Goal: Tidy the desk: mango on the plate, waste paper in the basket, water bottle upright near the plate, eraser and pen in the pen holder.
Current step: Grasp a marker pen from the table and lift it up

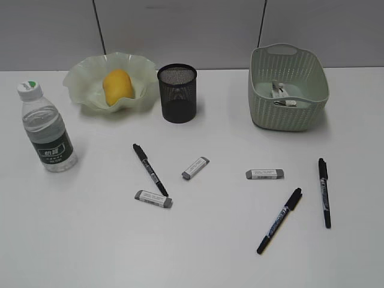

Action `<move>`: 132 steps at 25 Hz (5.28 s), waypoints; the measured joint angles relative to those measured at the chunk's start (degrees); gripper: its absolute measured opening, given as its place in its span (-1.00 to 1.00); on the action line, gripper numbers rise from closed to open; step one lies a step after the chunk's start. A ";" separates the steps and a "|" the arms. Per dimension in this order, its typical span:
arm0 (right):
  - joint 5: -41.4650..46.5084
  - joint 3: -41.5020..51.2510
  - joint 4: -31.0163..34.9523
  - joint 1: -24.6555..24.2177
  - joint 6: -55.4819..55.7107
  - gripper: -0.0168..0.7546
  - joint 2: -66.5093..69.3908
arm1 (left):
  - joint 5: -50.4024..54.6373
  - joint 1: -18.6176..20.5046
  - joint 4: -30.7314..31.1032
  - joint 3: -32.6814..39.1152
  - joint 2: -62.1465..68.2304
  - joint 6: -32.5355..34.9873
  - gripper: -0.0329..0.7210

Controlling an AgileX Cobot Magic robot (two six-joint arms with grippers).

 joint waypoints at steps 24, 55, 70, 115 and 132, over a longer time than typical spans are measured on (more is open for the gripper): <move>0.07 -0.94 0.00 0.00 0.00 0.39 7.20 | -5.88 0.00 0.41 2.39 -0.06 0.00 0.52; -8.90 -30.08 1.80 5.27 16.89 0.23 91.08 | -5.90 0.00 0.41 2.39 -0.06 0.00 0.45; -21.26 -30.08 -4.21 7.18 26.44 0.06 106.67 | -5.90 0.00 0.41 2.39 -0.06 0.00 0.45; -31.26 -30.21 -16.08 7.18 38.22 -0.18 113.26 | -5.95 0.00 0.41 2.39 -0.06 0.00 0.45; -31.17 -30.21 -17.14 7.18 39.27 -0.61 114.19 | -5.95 0.00 0.41 2.39 -0.06 0.00 0.45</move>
